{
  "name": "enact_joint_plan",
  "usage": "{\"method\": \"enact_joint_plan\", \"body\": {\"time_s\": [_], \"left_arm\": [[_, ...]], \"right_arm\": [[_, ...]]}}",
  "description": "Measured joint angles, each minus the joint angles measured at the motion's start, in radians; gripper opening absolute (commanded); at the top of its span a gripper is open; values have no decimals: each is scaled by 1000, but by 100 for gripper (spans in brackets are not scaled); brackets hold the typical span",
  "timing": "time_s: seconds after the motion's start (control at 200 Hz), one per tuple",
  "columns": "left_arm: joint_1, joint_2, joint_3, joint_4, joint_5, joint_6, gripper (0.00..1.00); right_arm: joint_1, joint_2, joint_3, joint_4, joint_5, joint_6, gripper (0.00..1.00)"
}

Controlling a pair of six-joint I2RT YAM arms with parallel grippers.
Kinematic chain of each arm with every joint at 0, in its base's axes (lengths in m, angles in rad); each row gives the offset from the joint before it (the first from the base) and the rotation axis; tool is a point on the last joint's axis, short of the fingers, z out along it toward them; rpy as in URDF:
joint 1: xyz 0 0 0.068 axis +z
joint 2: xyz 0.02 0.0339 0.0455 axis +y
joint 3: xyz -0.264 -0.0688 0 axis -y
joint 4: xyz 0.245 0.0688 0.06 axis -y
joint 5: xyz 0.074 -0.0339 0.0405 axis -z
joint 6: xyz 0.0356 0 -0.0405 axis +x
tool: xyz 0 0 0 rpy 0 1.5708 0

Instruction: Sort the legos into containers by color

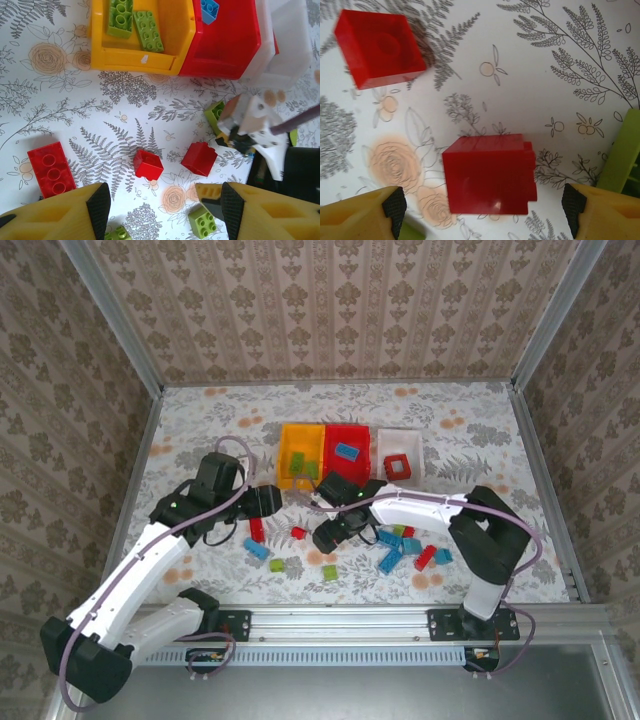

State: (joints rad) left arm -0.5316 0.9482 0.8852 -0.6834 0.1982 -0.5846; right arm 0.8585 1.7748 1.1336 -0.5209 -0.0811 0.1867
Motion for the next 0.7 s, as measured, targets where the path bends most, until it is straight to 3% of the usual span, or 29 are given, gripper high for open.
{"method": "enact_joint_plan", "body": {"time_s": [0.33, 0.565, 0.7], "left_arm": [[0, 2, 0, -3, 0, 0, 62], [-10, 62, 18, 10, 9, 0, 62], [-45, 141, 89, 42, 18, 2, 62]], "right_arm": [[0, 72, 40, -7, 11, -18, 48], [-19, -27, 43, -27, 16, 8, 43], [-128, -184, 42, -36, 24, 41, 41]]}}
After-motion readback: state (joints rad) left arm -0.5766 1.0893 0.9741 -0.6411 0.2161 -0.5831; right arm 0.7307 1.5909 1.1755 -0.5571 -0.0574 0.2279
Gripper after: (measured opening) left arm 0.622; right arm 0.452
